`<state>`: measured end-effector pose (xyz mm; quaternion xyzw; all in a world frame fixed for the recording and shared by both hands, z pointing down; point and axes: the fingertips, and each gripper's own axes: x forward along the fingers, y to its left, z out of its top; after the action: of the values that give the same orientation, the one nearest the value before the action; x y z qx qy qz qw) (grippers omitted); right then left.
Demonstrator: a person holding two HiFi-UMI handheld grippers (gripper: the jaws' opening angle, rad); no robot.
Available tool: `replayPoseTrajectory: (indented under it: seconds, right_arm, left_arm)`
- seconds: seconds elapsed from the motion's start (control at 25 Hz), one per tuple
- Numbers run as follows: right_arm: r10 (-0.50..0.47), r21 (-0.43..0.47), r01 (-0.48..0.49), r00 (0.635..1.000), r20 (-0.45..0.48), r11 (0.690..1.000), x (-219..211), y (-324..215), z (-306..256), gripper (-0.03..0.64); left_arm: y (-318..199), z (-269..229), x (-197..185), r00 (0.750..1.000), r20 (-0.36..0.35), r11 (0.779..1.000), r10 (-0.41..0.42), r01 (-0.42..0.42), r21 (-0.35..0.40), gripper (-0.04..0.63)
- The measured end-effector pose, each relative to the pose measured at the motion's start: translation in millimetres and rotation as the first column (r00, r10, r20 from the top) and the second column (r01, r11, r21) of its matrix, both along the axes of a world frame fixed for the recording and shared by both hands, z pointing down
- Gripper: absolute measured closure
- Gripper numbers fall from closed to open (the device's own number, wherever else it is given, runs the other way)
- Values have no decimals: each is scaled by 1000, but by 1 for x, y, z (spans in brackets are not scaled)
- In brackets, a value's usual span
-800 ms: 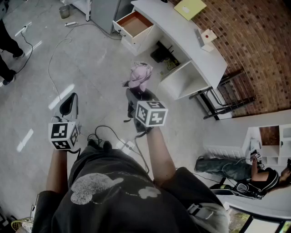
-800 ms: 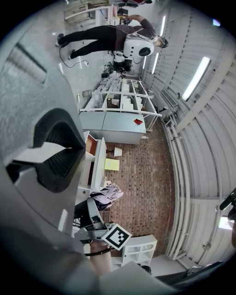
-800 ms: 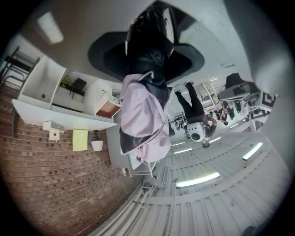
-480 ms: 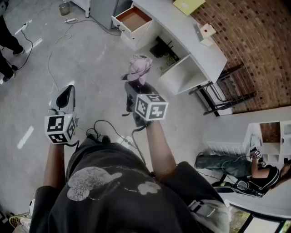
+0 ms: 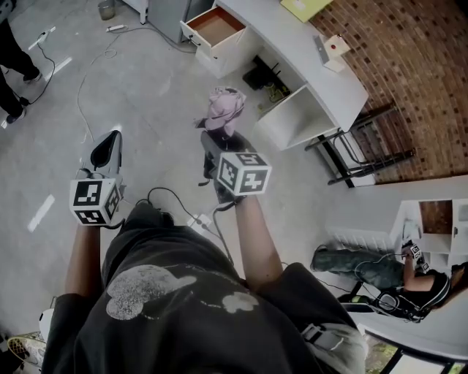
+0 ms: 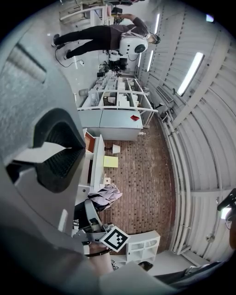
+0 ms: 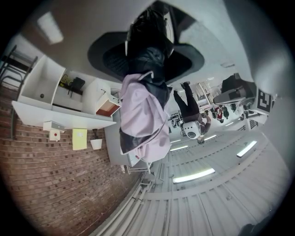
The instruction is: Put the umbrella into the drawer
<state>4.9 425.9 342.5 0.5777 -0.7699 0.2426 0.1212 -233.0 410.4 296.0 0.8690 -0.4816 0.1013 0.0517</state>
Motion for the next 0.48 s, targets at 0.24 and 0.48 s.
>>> replayPoseTrajectory:
  seconds: [0.24,0.48]
  right_arm:
    - [32,-9,-32,999,14,999,9,-8,16,377]
    - [60,-24,-59,998,26,998,25,-39,17,377]
  left_arm:
    - [-15,12,5,1000,4,1000,-2,2,-19,584]
    - [-54,9,18,1000,15,1000,13,-13,-5,584]
